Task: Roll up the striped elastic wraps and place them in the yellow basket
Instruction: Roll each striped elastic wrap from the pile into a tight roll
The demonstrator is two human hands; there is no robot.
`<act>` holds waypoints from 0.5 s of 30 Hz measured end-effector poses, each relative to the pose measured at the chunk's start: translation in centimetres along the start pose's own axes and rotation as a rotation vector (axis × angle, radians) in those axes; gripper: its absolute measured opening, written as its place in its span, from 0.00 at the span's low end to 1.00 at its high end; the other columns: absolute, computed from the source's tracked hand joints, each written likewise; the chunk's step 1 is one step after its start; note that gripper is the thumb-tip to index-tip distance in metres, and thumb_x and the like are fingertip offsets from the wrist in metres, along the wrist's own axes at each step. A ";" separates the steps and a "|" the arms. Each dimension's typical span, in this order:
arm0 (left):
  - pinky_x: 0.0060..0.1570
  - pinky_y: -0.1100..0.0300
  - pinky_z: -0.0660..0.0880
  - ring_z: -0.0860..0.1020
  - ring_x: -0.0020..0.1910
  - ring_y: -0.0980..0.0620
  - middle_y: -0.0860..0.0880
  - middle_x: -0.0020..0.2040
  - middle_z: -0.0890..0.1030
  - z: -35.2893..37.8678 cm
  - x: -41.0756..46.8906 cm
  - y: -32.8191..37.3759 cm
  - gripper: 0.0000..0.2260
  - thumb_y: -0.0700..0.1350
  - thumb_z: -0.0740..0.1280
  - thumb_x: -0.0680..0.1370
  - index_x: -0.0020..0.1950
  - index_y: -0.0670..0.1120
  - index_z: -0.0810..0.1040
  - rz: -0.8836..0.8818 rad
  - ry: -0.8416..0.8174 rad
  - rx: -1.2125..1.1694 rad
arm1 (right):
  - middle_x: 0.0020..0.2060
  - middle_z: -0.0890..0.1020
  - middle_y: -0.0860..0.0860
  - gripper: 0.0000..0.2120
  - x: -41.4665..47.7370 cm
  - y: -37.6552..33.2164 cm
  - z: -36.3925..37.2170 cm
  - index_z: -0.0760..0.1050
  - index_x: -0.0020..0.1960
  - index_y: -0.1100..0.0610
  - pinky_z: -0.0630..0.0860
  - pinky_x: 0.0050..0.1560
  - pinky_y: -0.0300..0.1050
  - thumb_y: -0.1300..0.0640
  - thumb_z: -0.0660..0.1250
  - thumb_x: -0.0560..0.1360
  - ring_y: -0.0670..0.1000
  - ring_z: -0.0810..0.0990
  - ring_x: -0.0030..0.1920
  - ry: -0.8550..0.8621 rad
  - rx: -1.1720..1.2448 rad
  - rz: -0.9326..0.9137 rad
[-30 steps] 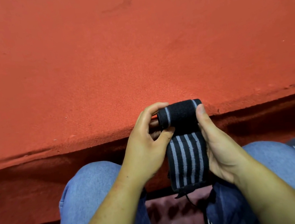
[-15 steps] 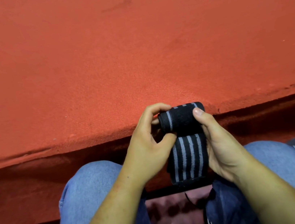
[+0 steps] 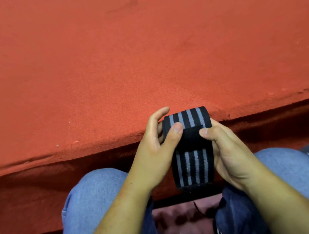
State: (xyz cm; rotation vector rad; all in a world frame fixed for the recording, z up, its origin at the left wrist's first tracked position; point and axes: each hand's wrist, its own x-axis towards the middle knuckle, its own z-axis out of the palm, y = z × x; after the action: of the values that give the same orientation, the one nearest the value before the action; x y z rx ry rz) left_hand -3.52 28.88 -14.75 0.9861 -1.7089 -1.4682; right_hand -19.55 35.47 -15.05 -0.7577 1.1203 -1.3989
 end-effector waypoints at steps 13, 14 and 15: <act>0.72 0.54 0.71 0.75 0.67 0.66 0.60 0.69 0.77 0.5 -0.5 0.1 0.28 0.64 0.60 0.81 0.80 0.66 0.56 -0.026 -0.115 0.122 | 0.60 0.86 0.52 0.32 -0.3 0.3 0.4 0.77 0.68 0.49 0.76 0.69 0.60 0.33 0.73 0.70 0.53 0.84 0.63 0.040 -0.161 0.013; 0.73 0.55 0.70 0.74 0.68 0.66 0.60 0.70 0.76 0.6 -0.6 0.2 0.28 0.64 0.60 0.81 0.80 0.66 0.55 -0.019 -0.120 0.131 | 0.60 0.86 0.51 0.34 -0.2 0.3 0.4 0.78 0.67 0.48 0.76 0.69 0.60 0.30 0.74 0.68 0.52 0.85 0.62 0.055 -0.180 0.002; 0.73 0.55 0.69 0.74 0.69 0.66 0.60 0.70 0.75 0.6 -0.6 0.2 0.29 0.63 0.61 0.81 0.80 0.65 0.55 -0.013 -0.119 0.133 | 0.60 0.86 0.51 0.35 -0.2 0.3 0.4 0.79 0.66 0.48 0.76 0.69 0.60 0.28 0.75 0.67 0.52 0.85 0.62 0.066 -0.198 -0.013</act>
State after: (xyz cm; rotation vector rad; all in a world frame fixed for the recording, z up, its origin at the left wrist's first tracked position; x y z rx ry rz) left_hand -3.80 29.73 -14.63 0.9976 -1.9093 -1.4632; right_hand -19.04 35.59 -15.11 -0.8652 1.3209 -1.3448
